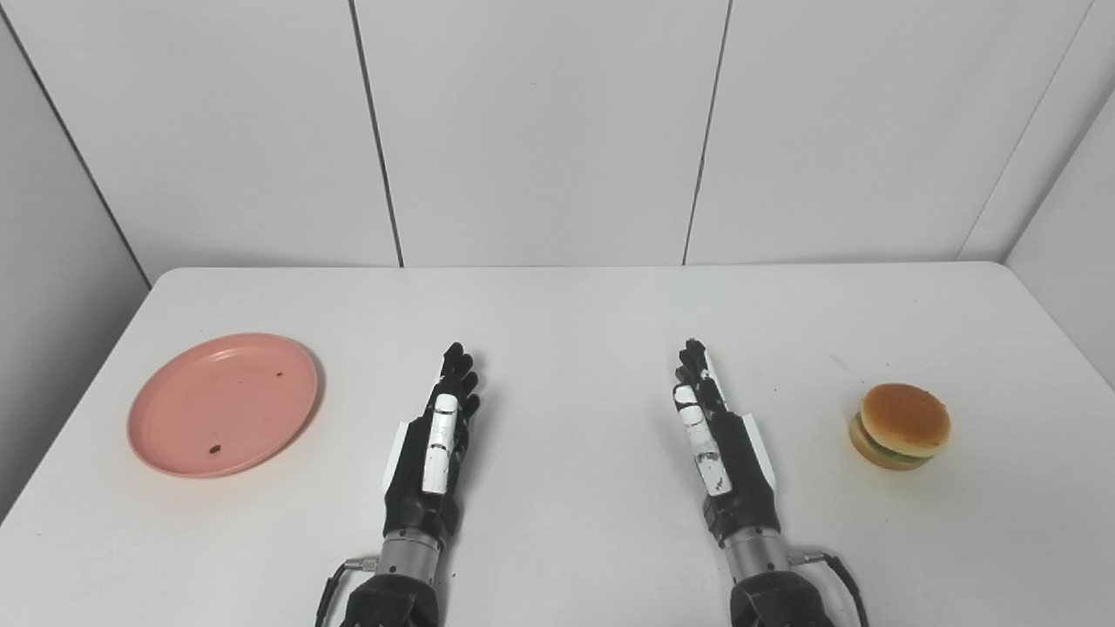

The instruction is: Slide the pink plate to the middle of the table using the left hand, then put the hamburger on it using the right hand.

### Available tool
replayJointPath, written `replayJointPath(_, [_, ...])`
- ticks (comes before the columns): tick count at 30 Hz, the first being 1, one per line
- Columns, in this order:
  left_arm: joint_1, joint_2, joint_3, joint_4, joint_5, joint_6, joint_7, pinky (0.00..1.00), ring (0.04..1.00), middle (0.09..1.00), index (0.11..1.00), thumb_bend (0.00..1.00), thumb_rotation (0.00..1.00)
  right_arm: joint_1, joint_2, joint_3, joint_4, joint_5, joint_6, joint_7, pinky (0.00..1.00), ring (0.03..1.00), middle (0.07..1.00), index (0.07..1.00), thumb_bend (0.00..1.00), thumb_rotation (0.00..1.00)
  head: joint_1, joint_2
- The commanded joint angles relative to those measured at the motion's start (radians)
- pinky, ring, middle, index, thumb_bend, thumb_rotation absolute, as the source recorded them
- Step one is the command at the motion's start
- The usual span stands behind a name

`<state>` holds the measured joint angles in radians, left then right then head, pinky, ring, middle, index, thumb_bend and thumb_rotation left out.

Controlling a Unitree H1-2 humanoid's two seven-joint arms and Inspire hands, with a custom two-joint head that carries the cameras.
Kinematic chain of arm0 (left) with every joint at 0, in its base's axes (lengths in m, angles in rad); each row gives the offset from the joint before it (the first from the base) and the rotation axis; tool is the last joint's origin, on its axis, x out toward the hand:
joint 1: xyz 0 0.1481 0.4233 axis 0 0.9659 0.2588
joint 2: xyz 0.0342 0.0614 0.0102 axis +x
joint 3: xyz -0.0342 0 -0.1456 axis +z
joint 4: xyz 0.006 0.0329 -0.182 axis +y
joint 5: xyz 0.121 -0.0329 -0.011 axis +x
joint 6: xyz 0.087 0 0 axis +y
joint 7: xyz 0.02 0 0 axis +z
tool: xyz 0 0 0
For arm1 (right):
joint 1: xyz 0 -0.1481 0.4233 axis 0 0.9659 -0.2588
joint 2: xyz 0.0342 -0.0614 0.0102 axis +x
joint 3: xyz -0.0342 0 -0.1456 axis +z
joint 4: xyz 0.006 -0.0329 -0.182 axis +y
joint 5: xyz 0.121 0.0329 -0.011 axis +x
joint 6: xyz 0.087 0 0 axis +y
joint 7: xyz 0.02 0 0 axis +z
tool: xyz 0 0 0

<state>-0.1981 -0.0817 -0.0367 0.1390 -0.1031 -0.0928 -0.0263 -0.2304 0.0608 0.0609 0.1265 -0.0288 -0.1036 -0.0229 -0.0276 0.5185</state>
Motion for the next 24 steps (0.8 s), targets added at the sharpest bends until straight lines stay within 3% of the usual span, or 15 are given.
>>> replayJointPath(1, [0.082, 0.027, 0.007, 0.061, 0.009, -0.001, -0.011, 1.0, 1.0, 1.0, 1.0, 0.54, 1.0, 0.018, 0.0, -0.005, 0.011, 0.003, 0.002, 0.002, 1.0, 1.0, 1.0, 1.0, 0.56, 0.9, 0.0, 0.001])
replayJointPath(24, [0.083, 0.021, 0.008, 0.058, 0.009, -0.006, -0.007, 1.0, 1.0, 1.0, 1.0, 0.54, 1.0, 0.015, -0.002, -0.006, 0.015, 0.002, -0.004, 0.001, 1.0, 1.0, 1.0, 1.0, 0.58, 0.89, 0.008, -0.001])
